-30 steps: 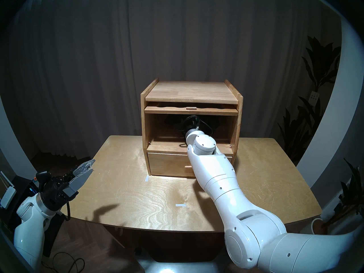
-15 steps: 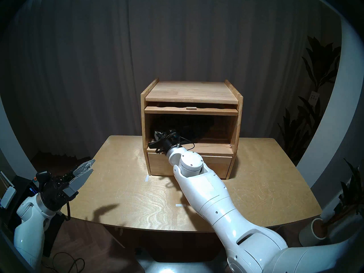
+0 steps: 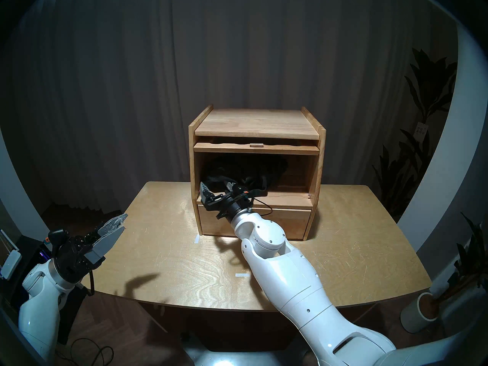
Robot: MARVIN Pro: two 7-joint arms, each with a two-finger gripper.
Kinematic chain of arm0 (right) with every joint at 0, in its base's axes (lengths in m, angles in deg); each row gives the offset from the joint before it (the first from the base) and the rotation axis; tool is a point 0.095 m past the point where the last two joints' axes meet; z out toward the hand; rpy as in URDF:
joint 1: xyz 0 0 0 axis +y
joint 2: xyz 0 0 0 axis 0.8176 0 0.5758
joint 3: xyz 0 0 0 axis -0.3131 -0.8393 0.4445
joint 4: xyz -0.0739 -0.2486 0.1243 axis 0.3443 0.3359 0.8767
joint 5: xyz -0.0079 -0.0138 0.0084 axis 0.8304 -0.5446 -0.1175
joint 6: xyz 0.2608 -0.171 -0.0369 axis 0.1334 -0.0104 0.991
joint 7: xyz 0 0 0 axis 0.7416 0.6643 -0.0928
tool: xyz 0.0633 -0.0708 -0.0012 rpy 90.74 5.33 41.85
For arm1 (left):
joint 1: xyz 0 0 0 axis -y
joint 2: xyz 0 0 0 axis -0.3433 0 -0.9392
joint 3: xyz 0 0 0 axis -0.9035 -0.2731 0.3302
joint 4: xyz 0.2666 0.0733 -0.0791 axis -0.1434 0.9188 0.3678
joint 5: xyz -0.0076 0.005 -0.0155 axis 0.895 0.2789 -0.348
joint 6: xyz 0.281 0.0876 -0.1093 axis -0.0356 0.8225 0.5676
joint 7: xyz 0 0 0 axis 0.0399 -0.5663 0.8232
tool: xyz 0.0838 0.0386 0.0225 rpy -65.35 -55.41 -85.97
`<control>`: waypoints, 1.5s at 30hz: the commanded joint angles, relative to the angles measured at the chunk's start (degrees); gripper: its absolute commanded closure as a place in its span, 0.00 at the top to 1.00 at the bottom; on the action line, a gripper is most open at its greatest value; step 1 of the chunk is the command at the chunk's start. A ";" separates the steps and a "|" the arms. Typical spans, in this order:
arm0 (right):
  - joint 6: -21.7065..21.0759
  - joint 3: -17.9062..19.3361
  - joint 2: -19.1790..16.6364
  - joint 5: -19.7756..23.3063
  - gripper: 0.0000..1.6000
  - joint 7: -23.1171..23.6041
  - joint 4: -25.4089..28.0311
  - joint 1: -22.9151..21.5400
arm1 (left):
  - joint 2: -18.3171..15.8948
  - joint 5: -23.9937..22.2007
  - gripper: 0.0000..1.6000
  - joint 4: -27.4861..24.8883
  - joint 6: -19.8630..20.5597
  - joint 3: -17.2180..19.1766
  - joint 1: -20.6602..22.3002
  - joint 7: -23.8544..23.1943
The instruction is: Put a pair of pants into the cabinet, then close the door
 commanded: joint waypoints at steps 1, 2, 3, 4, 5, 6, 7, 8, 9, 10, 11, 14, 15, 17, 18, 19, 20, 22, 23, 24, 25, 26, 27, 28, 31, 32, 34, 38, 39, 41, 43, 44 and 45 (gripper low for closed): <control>1.72 1.16 -1.05 1.63 1.00 -0.71 6.24 4.31 | -0.08 -0.15 1.00 -0.54 0.01 0.21 0.10 -0.14; 1.68 0.81 -1.22 1.99 1.00 -0.64 7.14 4.75 | -0.09 -0.14 1.00 -0.54 0.01 0.20 0.10 -0.14; 1.53 0.24 -1.44 2.30 1.00 -0.42 7.63 5.04 | -0.09 -0.14 1.00 -0.51 0.00 0.19 0.11 -0.14; 1.55 -0.09 -1.71 2.31 1.00 -0.48 8.74 5.70 | -0.09 -0.13 1.00 -0.50 0.00 0.19 0.12 -0.14; 1.84 0.06 -1.88 1.67 1.00 -0.47 9.26 6.08 | -0.09 -0.13 1.00 -0.48 -0.01 0.18 0.12 -0.13; 1.89 0.57 -2.07 1.71 1.00 -0.70 9.94 6.59 | -0.09 -0.12 1.00 -0.48 -0.01 0.18 0.13 -0.13; 2.44 1.55 -3.50 0.92 1.00 -1.52 11.36 6.77 | -0.09 -0.12 1.00 -0.48 -0.01 0.18 0.12 -0.13; 3.06 2.41 -4.56 0.24 1.00 -1.86 10.99 6.06 | -0.09 -0.13 1.00 -0.49 -0.01 0.18 0.12 -0.14; 2.60 3.97 -5.86 -0.05 1.00 -2.63 11.82 5.41 | -0.09 -0.13 1.00 -0.49 0.00 0.18 0.12 -0.14; 2.73 5.27 -6.80 -0.34 1.00 -3.39 13.06 5.02 | -0.09 -0.13 1.00 -0.49 0.00 0.18 0.12 -0.14; 2.95 6.15 -7.59 -1.06 1.00 -3.73 13.09 4.00 | -0.09 -0.13 1.00 -0.49 0.00 0.18 0.12 -0.14; -0.59 8.04 -7.50 -0.75 1.00 -5.38 16.33 2.53 | -0.08 -0.14 1.00 -0.53 0.01 0.20 0.10 -0.14; -0.14 6.95 -7.14 -1.60 1.00 -4.92 14.95 1.68 | -0.08 -0.15 1.00 -0.56 0.01 0.22 0.09 -0.14; -2.25 4.78 -6.75 -1.36 1.00 -4.07 16.96 4.22 | -0.08 -0.16 1.00 -0.58 0.02 0.23 0.08 -0.14; -2.82 3.81 -6.66 -1.31 1.00 -3.75 17.95 5.77 | -0.08 -0.15 1.00 -0.56 0.01 0.22 0.09 -0.14; -3.75 2.88 -6.26 -0.26 1.00 -3.12 18.49 7.68 | -0.08 -0.14 1.00 -0.53 0.01 0.20 0.11 -0.14; -4.31 2.06 -6.43 -0.31 1.00 -2.85 19.18 8.99 | -0.09 -0.13 1.00 -0.51 0.00 0.20 0.11 -0.14; -6.27 0.13 -7.06 0.02 1.00 -3.02 21.40 11.18 | -0.09 -0.12 1.00 -0.48 -0.01 0.18 0.13 -0.14; -7.31 -1.42 -7.67 0.44 1.00 -2.95 20.95 10.18 | -0.09 -0.12 1.00 -0.47 -0.01 0.18 0.13 -0.13; -8.06 -1.90 -7.83 0.50 1.00 -3.09 22.58 11.84 | -0.09 -0.12 1.00 -0.46 -0.01 0.17 0.13 -0.13; -8.71 -3.03 -8.43 0.74 1.00 -2.97 22.53 11.29 | -0.09 -0.12 1.00 -0.47 -0.01 0.18 0.13 -0.14; -9.73 -3.42 -8.78 1.04 1.00 -3.42 24.30 12.96 | -0.09 -0.12 1.00 -0.48 0.00 0.18 0.13 -0.14; -10.01 -4.14 -9.00 1.42 0.84 -3.32 23.76 12.41 | -0.09 -0.13 1.00 -0.49 0.00 0.18 0.12 -0.14; -10.82 -4.53 -9.37 1.66 0.40 -3.59 25.20 13.89 | -0.09 -0.13 1.00 -0.50 0.00 0.19 0.12 -0.14; -12.11 -5.42 -9.92 2.18 0.00 -4.19 26.98 15.90 | -0.08 -0.14 1.00 -0.54 0.01 0.21 0.10 -0.15; -12.16 -5.32 -10.31 2.22 0.00 -4.39 27.59 16.61 | -0.08 -0.15 1.00 -0.56 0.01 0.22 0.09 -0.15; -12.28 -5.08 -10.39 1.88 0.00 -5.09 29.18 17.02 | -0.07 -0.16 1.00 -0.60 0.03 0.24 0.07 -0.15; -13.28 -4.37 -10.74 0.30 0.00 -7.25 31.58 16.59 | -0.06 -0.18 1.00 -0.66 0.05 0.28 0.03 -0.13; -13.84 -4.06 -11.10 -0.53 0.00 -8.19 32.34 16.17 | -0.05 -0.19 1.00 -0.69 0.06 0.29 0.01 -0.12; -16.24 -3.62 -11.36 -1.49 0.00 -9.84 33.36 14.93 | -0.05 -0.20 1.00 -0.73 0.08 0.31 -0.02 -0.10; -18.36 -3.49 -10.86 -2.58 0.00 -10.80 32.47 12.35 | -0.04 -0.21 1.00 -0.75 0.09 0.33 -0.04 -0.09; -18.58 -3.47 -10.54 -2.94 0.00 -10.60 31.22 10.72 | -0.04 -0.21 1.00 -0.75 0.09 0.32 -0.03 -0.09; -18.83 -2.86 -9.49 -4.28 0.00 -9.95 30.27 9.95 | -0.05 -0.20 1.00 -0.73 0.08 0.31 -0.02 -0.10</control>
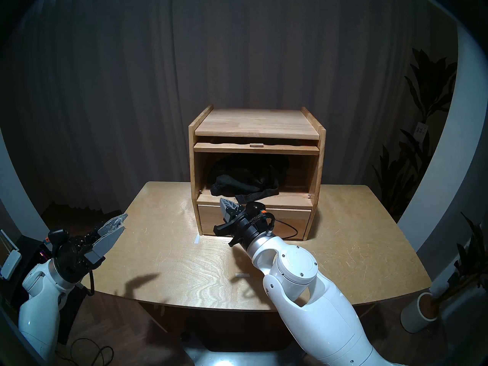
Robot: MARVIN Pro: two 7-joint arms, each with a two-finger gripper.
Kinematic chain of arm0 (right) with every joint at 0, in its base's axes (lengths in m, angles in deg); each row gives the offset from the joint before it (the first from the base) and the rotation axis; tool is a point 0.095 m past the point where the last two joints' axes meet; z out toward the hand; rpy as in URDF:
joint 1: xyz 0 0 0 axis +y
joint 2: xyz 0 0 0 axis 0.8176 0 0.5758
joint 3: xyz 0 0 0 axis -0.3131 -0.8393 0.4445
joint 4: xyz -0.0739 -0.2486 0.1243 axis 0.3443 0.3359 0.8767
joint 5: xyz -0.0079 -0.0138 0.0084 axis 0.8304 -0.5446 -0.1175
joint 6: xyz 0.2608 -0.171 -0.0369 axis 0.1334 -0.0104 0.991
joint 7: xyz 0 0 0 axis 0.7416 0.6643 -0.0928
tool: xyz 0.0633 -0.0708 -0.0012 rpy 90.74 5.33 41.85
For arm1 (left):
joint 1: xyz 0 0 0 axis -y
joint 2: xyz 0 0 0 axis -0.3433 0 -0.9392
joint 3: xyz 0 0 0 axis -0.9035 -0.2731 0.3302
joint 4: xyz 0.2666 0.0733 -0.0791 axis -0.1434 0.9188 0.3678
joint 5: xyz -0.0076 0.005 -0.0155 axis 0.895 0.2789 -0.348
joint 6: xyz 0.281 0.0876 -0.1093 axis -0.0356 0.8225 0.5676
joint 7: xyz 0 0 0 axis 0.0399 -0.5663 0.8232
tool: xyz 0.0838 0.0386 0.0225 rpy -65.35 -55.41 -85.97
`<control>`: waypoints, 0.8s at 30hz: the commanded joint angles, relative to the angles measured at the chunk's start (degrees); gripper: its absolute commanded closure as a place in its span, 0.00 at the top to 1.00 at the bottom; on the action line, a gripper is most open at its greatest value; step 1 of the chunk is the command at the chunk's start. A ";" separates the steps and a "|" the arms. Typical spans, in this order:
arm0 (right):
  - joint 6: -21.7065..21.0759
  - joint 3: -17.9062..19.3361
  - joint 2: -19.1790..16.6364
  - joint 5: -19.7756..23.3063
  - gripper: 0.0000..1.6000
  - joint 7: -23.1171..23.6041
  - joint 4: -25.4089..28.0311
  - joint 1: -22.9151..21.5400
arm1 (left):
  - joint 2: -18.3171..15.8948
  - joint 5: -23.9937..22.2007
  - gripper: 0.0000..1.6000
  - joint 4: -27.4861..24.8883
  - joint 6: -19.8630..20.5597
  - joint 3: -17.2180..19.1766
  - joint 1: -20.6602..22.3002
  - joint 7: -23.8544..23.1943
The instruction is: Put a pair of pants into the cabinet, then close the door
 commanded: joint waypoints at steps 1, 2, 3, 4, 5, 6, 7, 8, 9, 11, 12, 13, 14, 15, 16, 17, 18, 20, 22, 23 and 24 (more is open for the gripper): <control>-3.65 1.69 2.54 -4.39 0.00 -1.05 -0.60 -6.86 | -0.05 -0.18 1.00 -0.64 0.06 0.29 0.00 -0.10; -3.92 2.82 4.16 -5.55 0.00 -0.34 -0.91 -6.16 | -0.06 -0.17 1.00 -0.62 0.05 0.28 0.01 -0.11; -4.22 2.77 4.28 -6.09 0.00 -0.19 -1.90 -7.37 | -0.06 -0.17 1.00 -0.60 0.05 0.27 0.02 -0.11; -4.39 3.28 5.06 -6.95 0.00 0.30 -2.55 -7.37 | -0.06 -0.16 1.00 -0.58 0.04 0.26 0.04 -0.12; -4.82 3.49 5.77 -7.26 0.00 0.35 -3.74 -8.29 | -0.06 -0.16 1.00 -0.57 0.04 0.25 0.05 -0.12; -5.02 3.76 6.04 -8.14 0.00 0.69 -4.55 -8.61 | -0.06 -0.15 1.00 -0.55 0.03 0.24 0.06 -0.12; -5.19 3.97 6.67 -9.67 0.00 1.19 -6.76 -10.56 | -0.07 -0.14 1.00 -0.54 0.02 0.23 0.07 -0.12; -5.04 4.46 7.37 -10.61 0.00 1.50 -6.87 -10.08 | -0.07 -0.14 1.00 -0.53 0.02 0.23 0.07 -0.12; -5.10 4.48 7.54 -11.32 0.00 1.63 -8.07 -11.44 | -0.07 -0.14 1.00 -0.53 0.02 0.23 0.07 -0.13; -5.14 5.44 8.44 -12.61 0.00 1.84 -9.17 -11.95 | -0.07 -0.13 1.00 -0.51 0.01 0.22 0.09 -0.13; -5.18 5.77 8.68 -13.27 0.00 2.05 -10.39 -13.01 | -0.07 -0.13 1.00 -0.50 0.01 0.21 0.09 -0.13; -5.21 6.23 8.81 -13.95 0.00 2.21 -11.36 -13.80 | -0.07 -0.13 1.00 -0.49 0.01 0.21 0.10 -0.13; -5.25 6.78 9.17 -14.31 0.00 2.33 -11.77 -13.93 | -0.08 -0.13 1.00 -0.48 0.01 0.20 0.10 -0.13; -5.13 7.09 9.01 -15.05 0.00 2.49 -12.29 -14.52 | -0.08 -0.12 1.00 -0.47 0.00 0.20 0.11 -0.13; -5.30 7.41 9.17 -15.47 0.00 2.72 -13.41 -15.74 | -0.08 -0.12 1.00 -0.46 0.00 0.19 0.11 -0.13; -5.06 8.17 9.58 -16.19 0.00 2.75 -13.16 -15.06 | -0.08 -0.12 1.00 -0.45 0.00 0.18 0.12 -0.13; -5.28 8.26 9.45 -16.53 0.00 2.97 -14.61 -16.95 | -0.09 -0.12 1.00 -0.44 -0.01 0.18 0.12 -0.13; -5.30 9.27 9.89 -17.45 0.00 3.14 -15.41 -17.64 | -0.09 -0.11 1.00 -0.42 -0.01 0.17 0.13 -0.12; -5.20 10.23 10.33 -18.26 0.00 3.41 -15.93 -17.64 | -0.09 -0.11 1.00 -0.40 -0.01 0.16 0.14 -0.12; -5.46 10.32 10.14 -18.75 0.00 3.63 -17.39 -19.26 | -0.09 -0.11 1.00 -0.39 -0.02 0.15 0.14 -0.12; -5.31 10.66 10.25 -19.30 0.00 3.79 -17.67 -19.19 | -0.09 -0.10 1.00 -0.38 -0.02 0.15 0.14 -0.12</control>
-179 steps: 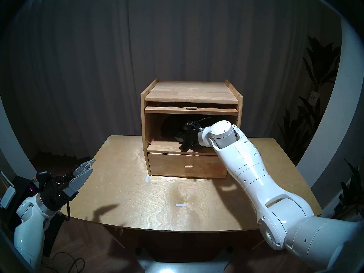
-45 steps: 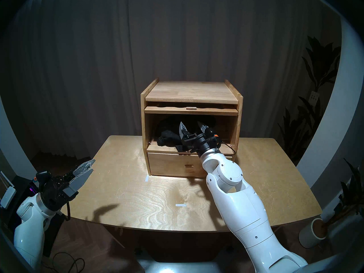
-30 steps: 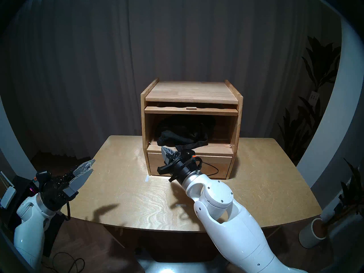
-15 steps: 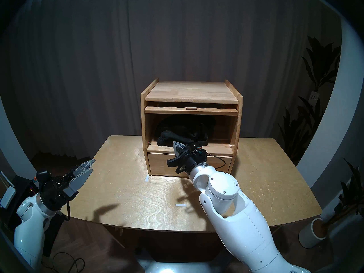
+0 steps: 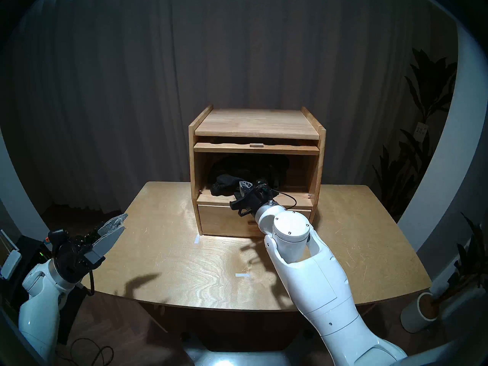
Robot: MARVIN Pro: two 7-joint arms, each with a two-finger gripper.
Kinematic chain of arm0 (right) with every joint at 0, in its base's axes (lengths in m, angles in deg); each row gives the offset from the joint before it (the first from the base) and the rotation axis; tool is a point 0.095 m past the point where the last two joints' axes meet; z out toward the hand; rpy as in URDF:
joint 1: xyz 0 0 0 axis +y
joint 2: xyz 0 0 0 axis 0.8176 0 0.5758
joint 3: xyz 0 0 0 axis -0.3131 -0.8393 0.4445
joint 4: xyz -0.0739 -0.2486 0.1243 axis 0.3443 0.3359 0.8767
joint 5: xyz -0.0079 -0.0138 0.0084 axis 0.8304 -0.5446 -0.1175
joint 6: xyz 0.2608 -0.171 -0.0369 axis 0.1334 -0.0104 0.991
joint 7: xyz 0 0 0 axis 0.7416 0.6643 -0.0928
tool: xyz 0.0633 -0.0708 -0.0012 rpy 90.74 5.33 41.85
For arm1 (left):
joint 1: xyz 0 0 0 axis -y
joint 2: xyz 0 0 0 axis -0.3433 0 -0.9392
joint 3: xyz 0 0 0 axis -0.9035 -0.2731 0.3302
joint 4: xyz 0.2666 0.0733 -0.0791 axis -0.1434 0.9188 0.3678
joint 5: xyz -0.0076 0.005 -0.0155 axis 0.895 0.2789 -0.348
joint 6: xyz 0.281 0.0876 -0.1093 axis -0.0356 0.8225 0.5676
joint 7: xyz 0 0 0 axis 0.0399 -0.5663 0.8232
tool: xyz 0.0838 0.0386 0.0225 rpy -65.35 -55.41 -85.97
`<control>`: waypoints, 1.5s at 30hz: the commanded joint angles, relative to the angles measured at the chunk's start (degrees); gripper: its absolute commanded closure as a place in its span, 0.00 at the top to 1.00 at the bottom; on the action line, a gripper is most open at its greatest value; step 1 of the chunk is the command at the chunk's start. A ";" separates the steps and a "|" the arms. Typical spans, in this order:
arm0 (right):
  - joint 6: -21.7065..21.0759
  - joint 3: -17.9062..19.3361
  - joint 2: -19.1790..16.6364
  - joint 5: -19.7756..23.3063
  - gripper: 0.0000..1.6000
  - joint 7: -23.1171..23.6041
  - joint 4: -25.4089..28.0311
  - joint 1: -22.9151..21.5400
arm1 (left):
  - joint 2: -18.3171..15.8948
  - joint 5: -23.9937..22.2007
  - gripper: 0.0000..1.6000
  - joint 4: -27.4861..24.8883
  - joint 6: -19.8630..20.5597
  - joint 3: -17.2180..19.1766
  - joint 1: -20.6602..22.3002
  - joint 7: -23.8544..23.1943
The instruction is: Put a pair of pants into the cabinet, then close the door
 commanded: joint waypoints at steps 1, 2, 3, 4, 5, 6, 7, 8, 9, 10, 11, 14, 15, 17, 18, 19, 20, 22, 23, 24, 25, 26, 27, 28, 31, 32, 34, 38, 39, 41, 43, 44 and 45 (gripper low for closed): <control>0.39 2.52 2.68 -2.68 0.00 0.73 -2.04 -5.84 | -0.09 -0.11 1.00 -0.42 -0.01 0.15 0.13 -0.12; 0.33 2.75 2.67 -3.13 0.00 0.89 -2.99 -6.84 | -0.09 -0.10 1.00 -0.41 -0.01 0.15 0.13 -0.12; 0.40 2.88 2.39 -3.77 0.00 1.05 -3.61 -7.56 | -0.09 -0.10 1.00 -0.40 -0.01 0.14 0.13 -0.12; 0.35 3.28 2.62 -4.03 0.00 1.15 -4.32 -8.25 | -0.09 -0.10 1.00 -0.39 -0.01 0.14 0.13 -0.12; 0.58 3.64 2.53 -4.59 0.00 1.23 -4.16 -8.01 | -0.09 -0.09 1.00 -0.38 -0.01 0.14 0.14 -0.12; 0.56 3.79 2.37 -4.97 0.00 1.36 -4.69 -8.76 | -0.09 -0.08 1.00 -0.37 -0.01 0.13 0.14 -0.11; 0.45 4.20 2.44 -5.30 0.00 1.50 -5.23 -9.48 | -0.09 -0.08 1.00 -0.36 -0.01 0.12 0.14 -0.11; 0.26 4.32 2.21 -5.71 0.00 1.70 -6.11 -10.78 | -0.09 -0.08 1.00 -0.36 -0.01 0.12 0.15 -0.11; 0.60 4.92 2.30 -6.45 0.00 1.83 -5.69 -9.95 | -0.09 -0.08 1.00 -0.35 -0.01 0.12 0.15 -0.11; 0.38 5.07 2.09 -6.52 0.00 1.94 -6.45 -11.07 | -0.09 -0.07 1.00 -0.34 -0.01 0.12 0.15 -0.11; 0.41 5.33 1.97 -7.05 0.00 2.15 -7.03 -11.64 | -0.09 -0.07 1.00 -0.34 -0.01 0.12 0.15 -0.11; 0.36 6.19 1.42 -8.13 0.00 2.51 -8.41 -12.85 | -0.09 -0.07 1.00 -0.31 -0.02 0.11 0.16 -0.11; 0.34 6.33 1.25 -8.54 0.00 2.66 -9.09 -13.61 | -0.09 -0.07 1.00 -0.31 -0.02 0.10 0.16 -0.11; 0.35 6.72 1.28 -8.96 0.00 2.75 -9.67 -14.14 | -0.09 -0.07 1.00 -0.31 -0.02 0.10 0.16 -0.11; 0.19 7.13 0.95 -9.68 0.00 3.00 -11.19 -16.07 | -0.09 -0.07 1.00 -0.30 -0.02 0.10 0.16 -0.11; 0.61 7.64 1.00 -10.22 0.00 3.03 -10.67 -15.14 | -0.09 -0.07 1.00 -0.30 -0.02 0.10 0.16 -0.11; 0.24 7.66 0.73 -10.48 0.00 3.24 -12.19 -17.20 | -0.09 -0.07 1.00 -0.30 -0.02 0.10 0.17 -0.11; 0.53 8.33 0.66 -11.21 0.00 3.37 -12.35 -17.04 | -0.10 -0.07 1.00 -0.29 -0.02 0.10 0.17 -0.11; 0.28 8.46 0.47 -11.59 0.00 3.61 -13.76 -18.58 | -0.10 -0.07 1.00 -0.30 -0.02 0.10 0.17 -0.11; 0.63 8.81 0.51 -11.97 0.00 3.65 -13.42 -17.74 | -0.10 -0.07 1.00 -0.30 -0.02 0.10 0.17 -0.11; 0.54 8.84 0.26 -12.40 0.00 3.84 -14.46 -18.70 | -0.10 -0.08 1.00 -0.30 -0.02 0.10 0.17 -0.12; 0.55 8.89 0.11 -12.85 0.00 4.01 -15.40 -19.49 | -0.10 -0.08 1.00 -0.31 -0.02 0.10 0.17 -0.12; 0.70 9.08 -0.03 -13.31 0.00 4.07 -15.72 -19.41 | -0.10 -0.08 1.00 -0.31 -0.02 0.10 0.17 -0.12; 0.68 9.15 -0.20 -13.65 0.00 4.23 -16.68 -20.15 | -0.10 -0.08 1.00 -0.31 -0.02 0.10 0.17 -0.12; 0.78 9.80 -0.86 -14.63 0.00 4.54 -19.10 -21.72 | -0.10 -0.08 1.00 -0.32 -0.02 0.11 0.18 -0.12; 0.89 10.03 -0.97 -14.92 0.00 4.65 -19.80 -22.12 | -0.10 -0.08 1.00 -0.32 -0.02 0.11 0.18 -0.13; 1.17 10.11 -1.13 -15.53 0.00 5.03 -21.07 -23.15 | -0.10 -0.09 1.00 -0.34 -0.01 0.12 0.17 -0.13; 2.55 9.51 -0.32 -16.89 0.00 5.98 -23.48 -24.97 | -0.09 -0.12 1.00 -0.44 0.00 0.16 0.14 -0.15; 3.00 9.11 -0.04 -16.80 0.00 6.81 -24.14 -25.55 | -0.09 -0.13 1.00 -0.48 0.01 0.18 0.12 -0.16; 4.28 7.19 -0.23 -17.01 0.00 8.74 -26.03 -27.40 | -0.08 -0.15 1.00 -0.54 0.03 0.22 0.08 -0.15; 5.67 5.60 -0.37 -16.74 0.00 11.00 -25.00 -26.51 | -0.07 -0.16 1.00 -0.59 0.05 0.24 0.05 -0.15; 6.06 5.27 -0.27 -16.45 0.00 11.82 -23.50 -25.24 | -0.07 -0.17 1.00 -0.60 0.05 0.25 0.04 -0.14; 6.39 4.76 -0.34 -16.03 0.00 13.10 -21.36 -23.59 | -0.06 -0.17 1.00 -0.60 0.05 0.25 0.04 -0.14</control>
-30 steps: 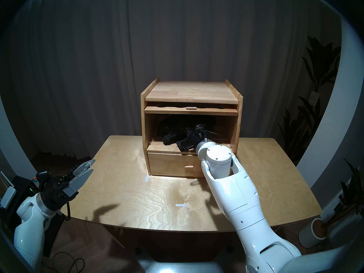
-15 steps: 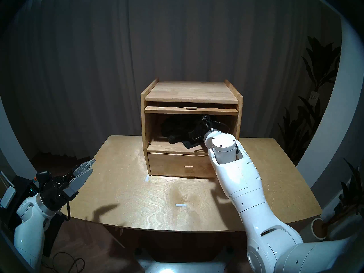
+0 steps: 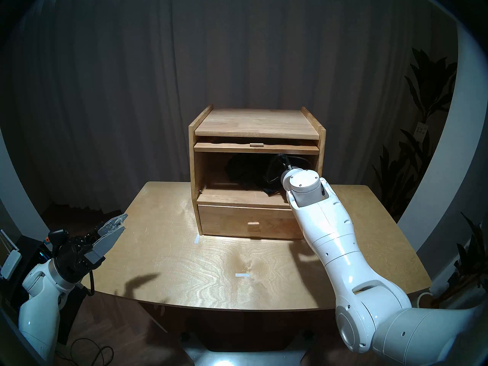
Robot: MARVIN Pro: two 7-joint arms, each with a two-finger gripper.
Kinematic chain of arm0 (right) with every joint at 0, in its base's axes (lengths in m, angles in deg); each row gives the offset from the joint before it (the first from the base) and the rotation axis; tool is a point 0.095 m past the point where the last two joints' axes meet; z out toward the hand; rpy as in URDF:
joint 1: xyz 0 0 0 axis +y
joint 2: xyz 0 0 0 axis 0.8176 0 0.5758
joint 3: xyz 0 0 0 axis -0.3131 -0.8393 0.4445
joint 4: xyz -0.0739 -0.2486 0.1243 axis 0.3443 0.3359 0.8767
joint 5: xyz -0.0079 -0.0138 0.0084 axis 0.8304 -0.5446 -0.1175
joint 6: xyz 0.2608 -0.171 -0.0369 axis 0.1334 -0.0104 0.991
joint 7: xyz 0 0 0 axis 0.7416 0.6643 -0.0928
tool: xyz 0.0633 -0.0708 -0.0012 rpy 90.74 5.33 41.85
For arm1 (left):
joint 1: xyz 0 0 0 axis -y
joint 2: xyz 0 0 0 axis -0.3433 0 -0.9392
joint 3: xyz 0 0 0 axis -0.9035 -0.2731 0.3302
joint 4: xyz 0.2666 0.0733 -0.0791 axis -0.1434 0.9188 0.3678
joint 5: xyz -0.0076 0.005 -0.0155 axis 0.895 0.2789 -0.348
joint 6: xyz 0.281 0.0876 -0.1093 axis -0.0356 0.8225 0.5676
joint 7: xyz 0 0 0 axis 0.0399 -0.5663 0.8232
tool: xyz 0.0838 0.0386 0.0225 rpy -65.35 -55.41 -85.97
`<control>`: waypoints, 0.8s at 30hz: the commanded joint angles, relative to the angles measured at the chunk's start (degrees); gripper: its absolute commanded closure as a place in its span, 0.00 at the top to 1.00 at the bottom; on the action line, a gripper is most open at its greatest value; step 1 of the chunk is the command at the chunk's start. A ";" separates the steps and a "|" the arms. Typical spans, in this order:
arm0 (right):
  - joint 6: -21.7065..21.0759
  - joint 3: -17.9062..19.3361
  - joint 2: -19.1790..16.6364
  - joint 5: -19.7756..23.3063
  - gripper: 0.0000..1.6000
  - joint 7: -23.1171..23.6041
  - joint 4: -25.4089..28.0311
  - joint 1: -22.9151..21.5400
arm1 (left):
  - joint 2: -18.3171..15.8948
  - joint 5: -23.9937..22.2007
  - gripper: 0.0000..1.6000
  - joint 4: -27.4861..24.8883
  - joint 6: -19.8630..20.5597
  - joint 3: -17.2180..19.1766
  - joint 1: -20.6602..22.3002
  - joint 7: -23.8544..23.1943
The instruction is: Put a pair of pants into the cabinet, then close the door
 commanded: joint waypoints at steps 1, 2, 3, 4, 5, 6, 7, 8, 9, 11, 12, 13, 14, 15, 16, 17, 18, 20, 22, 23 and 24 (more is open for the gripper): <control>4.46 -4.04 0.65 0.90 0.00 6.07 6.20 0.30 | -0.06 -0.17 1.00 -0.66 0.05 0.28 0.01 -0.13; 5.35 -4.39 0.92 1.52 0.00 7.23 5.72 0.53 | -0.07 -0.17 1.00 -0.65 0.04 0.28 0.02 -0.13; 5.78 -4.63 0.95 1.89 0.00 8.08 6.16 1.12 | -0.07 -0.17 1.00 -0.65 0.04 0.27 0.02 -0.13; 6.19 -4.87 1.11 2.36 0.00 8.99 6.28 1.50 | -0.07 -0.16 1.00 -0.62 0.03 0.26 0.04 -0.14; 6.38 -5.02 0.93 2.73 0.00 9.82 7.84 2.50 | -0.07 -0.16 1.00 -0.61 0.03 0.26 0.04 -0.14; 7.17 -5.14 1.18 3.39 0.00 10.67 7.15 2.39 | -0.07 -0.15 1.00 -0.60 0.02 0.25 0.05 -0.14; 7.27 -5.43 0.91 3.45 0.00 11.26 8.51 3.21 | -0.08 -0.15 1.00 -0.58 0.02 0.24 0.06 -0.14; 8.11 -5.52 0.94 3.84 0.00 11.73 8.35 3.40 | -0.08 -0.14 1.00 -0.57 0.01 0.24 0.07 -0.14; 8.29 -5.53 0.64 4.21 0.00 12.38 9.58 4.22 | -0.08 -0.14 1.00 -0.57 0.01 0.23 0.07 -0.14; 9.02 -5.18 0.38 5.05 0.00 13.09 10.36 5.00 | -0.08 -0.14 1.00 -0.56 0.01 0.23 0.07 -0.14; 9.02 -5.18 0.38 5.05 0.00 13.09 10.36 5.00 | -0.08 -0.14 1.00 -0.56 0.01 0.23 0.07 -0.14; 9.57 -4.95 -0.08 5.71 0.00 14.00 11.25 5.84 | -0.08 -0.14 1.00 -0.56 0.01 0.23 0.07 -0.14; 9.63 -4.64 -0.29 6.38 0.00 14.68 12.20 6.68 | -0.08 -0.14 1.00 -0.56 0.01 0.23 0.07 -0.14; 9.96 -4.61 -0.69 6.61 0.00 15.19 13.06 7.34 | -0.08 -0.14 1.00 -0.56 0.01 0.23 0.07 -0.14; 9.93 -4.34 -0.64 7.20 0.00 15.63 13.15 7.71 | -0.08 -0.14 1.00 -0.57 0.01 0.23 0.07 -0.14; 9.93 -4.34 -0.64 7.20 0.00 15.63 13.15 7.71 | -0.08 -0.14 1.00 -0.57 0.01 0.23 0.07 -0.14; 10.21 -4.02 -1.06 7.88 0.00 16.39 14.25 8.88 | -0.08 -0.14 1.00 -0.58 0.02 0.24 0.07 -0.14; 10.09 -3.83 -1.43 8.87 0.00 17.63 16.10 10.83 | -0.07 -0.15 1.00 -0.59 0.02 0.25 0.06 -0.14; 9.74 -3.93 -1.52 9.82 0.00 18.77 17.71 12.88 | -0.07 -0.15 1.00 -0.60 0.02 0.25 0.05 -0.14; 9.87 -3.94 -1.45 10.47 0.00 19.37 17.97 13.62 | -0.07 -0.15 1.00 -0.61 0.02 0.25 0.05 -0.14; 9.61 -4.08 -1.45 11.01 0.00 19.85 19.52 15.00 | -0.07 -0.15 1.00 -0.61 0.02 0.25 0.05 -0.14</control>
